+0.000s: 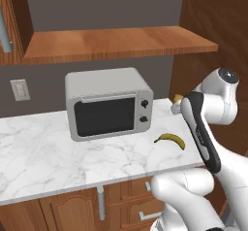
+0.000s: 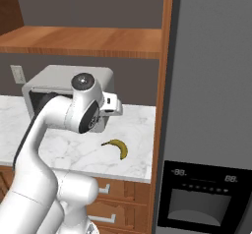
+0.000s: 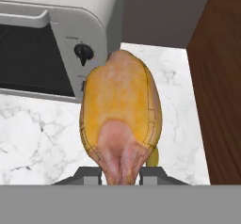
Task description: Open the fridge, remove the banana, corn, and chicken drumstick, and place them on any counter.
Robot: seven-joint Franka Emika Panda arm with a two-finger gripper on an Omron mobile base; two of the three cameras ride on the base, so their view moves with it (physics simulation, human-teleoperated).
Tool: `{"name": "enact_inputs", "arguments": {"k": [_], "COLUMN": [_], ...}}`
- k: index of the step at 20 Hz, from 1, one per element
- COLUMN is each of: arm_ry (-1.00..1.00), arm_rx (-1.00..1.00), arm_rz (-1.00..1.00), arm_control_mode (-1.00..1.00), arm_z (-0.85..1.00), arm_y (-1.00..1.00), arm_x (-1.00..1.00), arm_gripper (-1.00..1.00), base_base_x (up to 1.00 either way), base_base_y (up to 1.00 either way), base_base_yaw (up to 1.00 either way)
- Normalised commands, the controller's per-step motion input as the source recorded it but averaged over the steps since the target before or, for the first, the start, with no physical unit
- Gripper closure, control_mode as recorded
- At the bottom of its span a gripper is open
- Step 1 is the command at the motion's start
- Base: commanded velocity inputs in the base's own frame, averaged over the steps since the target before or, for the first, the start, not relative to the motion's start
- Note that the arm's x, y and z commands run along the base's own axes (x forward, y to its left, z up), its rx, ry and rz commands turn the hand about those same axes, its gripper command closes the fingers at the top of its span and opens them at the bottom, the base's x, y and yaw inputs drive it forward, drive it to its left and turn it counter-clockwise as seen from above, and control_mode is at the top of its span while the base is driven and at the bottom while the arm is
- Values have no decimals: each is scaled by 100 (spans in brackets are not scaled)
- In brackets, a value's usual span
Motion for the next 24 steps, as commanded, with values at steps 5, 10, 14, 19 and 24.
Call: {"name": "enact_inputs", "arguments": {"k": [5,10,14,19,24], "arm_ry": [11,16,10,6,5], "arm_rx": [-1,-3,-4,-4,-3], "arm_rz": [-4,-5,-4,-3,-1], "arm_control_mode": [-100,-100,-100,-100,-100], "arm_z": [-22,-20,-36,-47,-51], "arm_y": [-36,-14,-14,-20,-13], "arm_x": [42,48,49,40,33], "arm_gripper": [100,100,100,100,100], "base_base_x": [0,0,0,0,0], "base_base_y": [0,0,0,0,0], "base_base_yaw": [0,0,0,0,0]}}
